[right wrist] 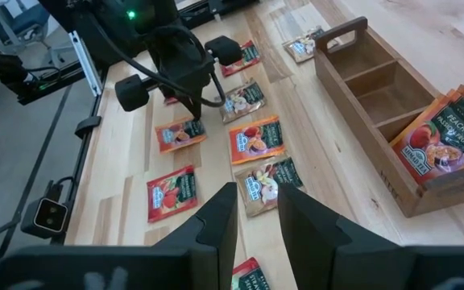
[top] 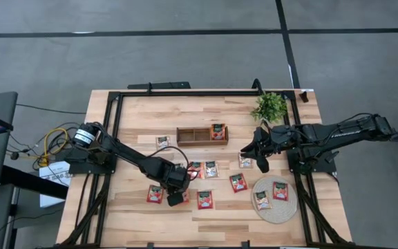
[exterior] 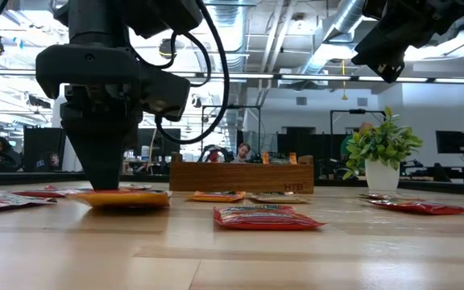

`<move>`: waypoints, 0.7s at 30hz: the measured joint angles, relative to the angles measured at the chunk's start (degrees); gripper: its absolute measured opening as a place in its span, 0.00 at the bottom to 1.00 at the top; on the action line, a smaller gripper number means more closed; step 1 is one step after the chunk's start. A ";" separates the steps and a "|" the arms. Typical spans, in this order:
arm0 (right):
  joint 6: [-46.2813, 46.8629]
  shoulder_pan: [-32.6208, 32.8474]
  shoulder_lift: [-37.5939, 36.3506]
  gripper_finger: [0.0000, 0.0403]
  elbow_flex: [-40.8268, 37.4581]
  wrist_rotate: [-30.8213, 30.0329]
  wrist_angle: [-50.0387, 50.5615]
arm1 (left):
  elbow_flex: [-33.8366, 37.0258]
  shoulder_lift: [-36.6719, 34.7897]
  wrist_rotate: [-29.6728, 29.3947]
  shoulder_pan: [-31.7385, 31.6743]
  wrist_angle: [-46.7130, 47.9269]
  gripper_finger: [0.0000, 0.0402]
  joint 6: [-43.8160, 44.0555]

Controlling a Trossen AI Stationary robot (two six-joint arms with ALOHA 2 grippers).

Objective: Pick & Place Tea
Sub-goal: Put the orange tea bag into the right section of the wooden organizer

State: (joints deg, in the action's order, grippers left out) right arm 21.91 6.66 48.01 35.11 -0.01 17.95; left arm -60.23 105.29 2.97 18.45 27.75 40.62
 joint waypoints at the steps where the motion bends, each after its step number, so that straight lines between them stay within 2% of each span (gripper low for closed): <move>1: -0.03 0.00 -0.02 0.21 0.00 0.00 -0.01 | 0.02 -0.51 -0.37 0.01 0.00 0.00 0.15; 7: -0.04 0.00 0.00 0.21 0.00 0.00 -0.01 | 0.13 -2.33 -2.18 0.05 -0.48 0.00 1.14; 21: -0.03 0.00 -0.02 0.21 0.00 0.00 -0.02 | 0.15 -2.11 -1.76 0.03 -0.69 0.00 2.34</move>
State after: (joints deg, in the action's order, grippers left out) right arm 21.89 6.66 47.99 35.11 -0.01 17.93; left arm -60.07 103.18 1.21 18.48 27.06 42.96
